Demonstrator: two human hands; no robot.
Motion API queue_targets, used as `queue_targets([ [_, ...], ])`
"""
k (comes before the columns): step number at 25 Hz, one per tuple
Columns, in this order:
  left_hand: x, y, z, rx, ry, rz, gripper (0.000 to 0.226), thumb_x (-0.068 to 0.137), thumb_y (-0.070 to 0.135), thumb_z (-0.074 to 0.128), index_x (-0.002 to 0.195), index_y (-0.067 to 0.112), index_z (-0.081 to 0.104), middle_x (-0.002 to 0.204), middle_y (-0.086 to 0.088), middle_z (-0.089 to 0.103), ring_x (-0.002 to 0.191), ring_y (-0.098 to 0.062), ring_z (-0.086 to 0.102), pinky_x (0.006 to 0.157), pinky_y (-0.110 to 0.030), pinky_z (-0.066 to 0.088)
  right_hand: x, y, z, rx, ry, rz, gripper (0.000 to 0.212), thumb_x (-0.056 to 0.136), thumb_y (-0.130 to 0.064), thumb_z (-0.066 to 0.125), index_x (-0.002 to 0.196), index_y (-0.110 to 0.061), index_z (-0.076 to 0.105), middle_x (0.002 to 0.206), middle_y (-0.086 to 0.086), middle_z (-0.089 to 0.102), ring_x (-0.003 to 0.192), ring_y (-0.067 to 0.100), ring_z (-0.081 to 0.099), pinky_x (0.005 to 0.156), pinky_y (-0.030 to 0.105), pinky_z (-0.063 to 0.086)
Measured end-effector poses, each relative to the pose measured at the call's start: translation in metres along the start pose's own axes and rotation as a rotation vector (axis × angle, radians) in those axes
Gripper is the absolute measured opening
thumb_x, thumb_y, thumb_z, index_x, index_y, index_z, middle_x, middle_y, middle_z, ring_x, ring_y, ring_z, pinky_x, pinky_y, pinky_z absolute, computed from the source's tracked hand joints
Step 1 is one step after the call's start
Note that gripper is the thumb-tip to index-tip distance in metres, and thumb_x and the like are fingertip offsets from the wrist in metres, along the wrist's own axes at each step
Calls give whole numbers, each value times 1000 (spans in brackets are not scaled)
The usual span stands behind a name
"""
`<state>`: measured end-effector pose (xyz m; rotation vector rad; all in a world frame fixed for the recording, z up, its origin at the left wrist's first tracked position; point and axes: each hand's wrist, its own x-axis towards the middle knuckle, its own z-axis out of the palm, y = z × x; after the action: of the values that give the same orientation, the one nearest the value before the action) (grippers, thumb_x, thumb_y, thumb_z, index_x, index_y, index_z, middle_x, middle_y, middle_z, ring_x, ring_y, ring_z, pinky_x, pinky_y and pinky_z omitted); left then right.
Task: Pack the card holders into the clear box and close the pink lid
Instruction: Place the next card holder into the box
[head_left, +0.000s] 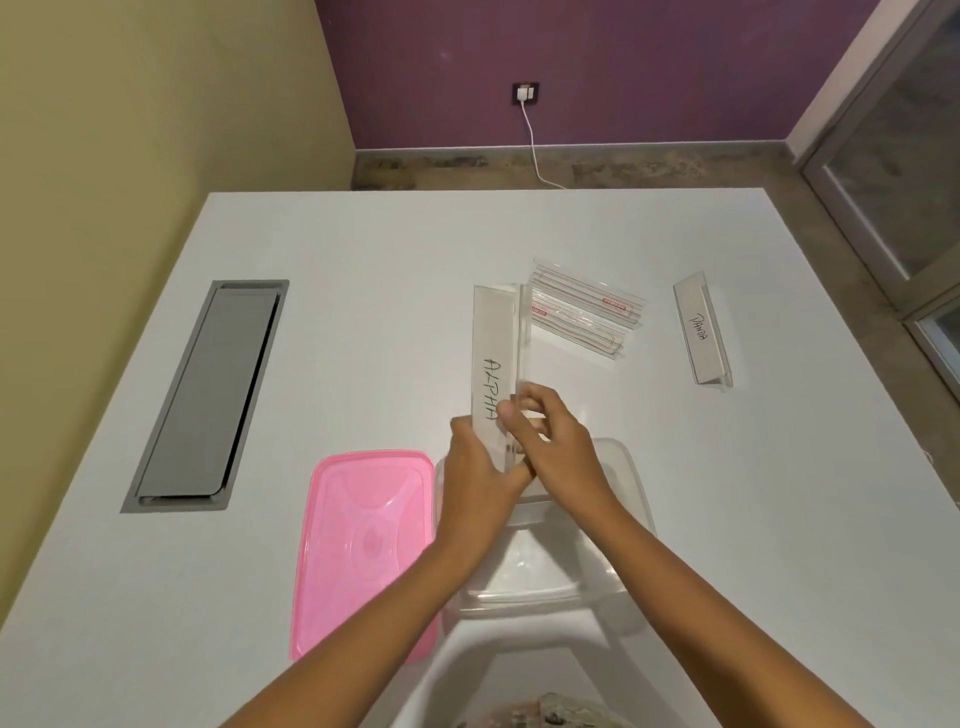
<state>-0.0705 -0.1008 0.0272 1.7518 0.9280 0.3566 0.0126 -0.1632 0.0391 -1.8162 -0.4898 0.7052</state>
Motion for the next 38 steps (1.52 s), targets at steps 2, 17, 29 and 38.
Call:
queue_targets([
  [2,-14,-1,4,12,-81,44,53,73,32,75,109,19,38,95,12,55,86,-2,58,63,-5,44,-10,4,-9,5,37,-11,45,88,-38,62,127,-20,53,110,-10,63,98,15,65,88,35,56],
  [17,-34,-67,-50,212,-12,-251,35,95,25,51,129,17,57,130,-5,62,118,-23,58,99,-30,39,-59,69,-65,-985,-484,-406,61,88,-33,63,141,-21,35,127,-4,49,109,17,53,85,31,51],
  [29,-46,-69,-42,124,47,-258,36,95,24,51,129,12,57,128,-10,63,120,-26,56,102,-37,41,-46,92,-27,-1002,-574,-181,45,88,4,52,128,-15,56,125,11,60,117,29,55,93,38,47],
  [38,-44,-69,-39,153,63,-199,38,95,20,52,132,12,52,133,-9,59,119,-26,56,101,-34,41,-51,77,-37,-809,-277,-327,31,88,-1,53,112,-15,66,110,5,69,103,23,63,86,40,52],
])
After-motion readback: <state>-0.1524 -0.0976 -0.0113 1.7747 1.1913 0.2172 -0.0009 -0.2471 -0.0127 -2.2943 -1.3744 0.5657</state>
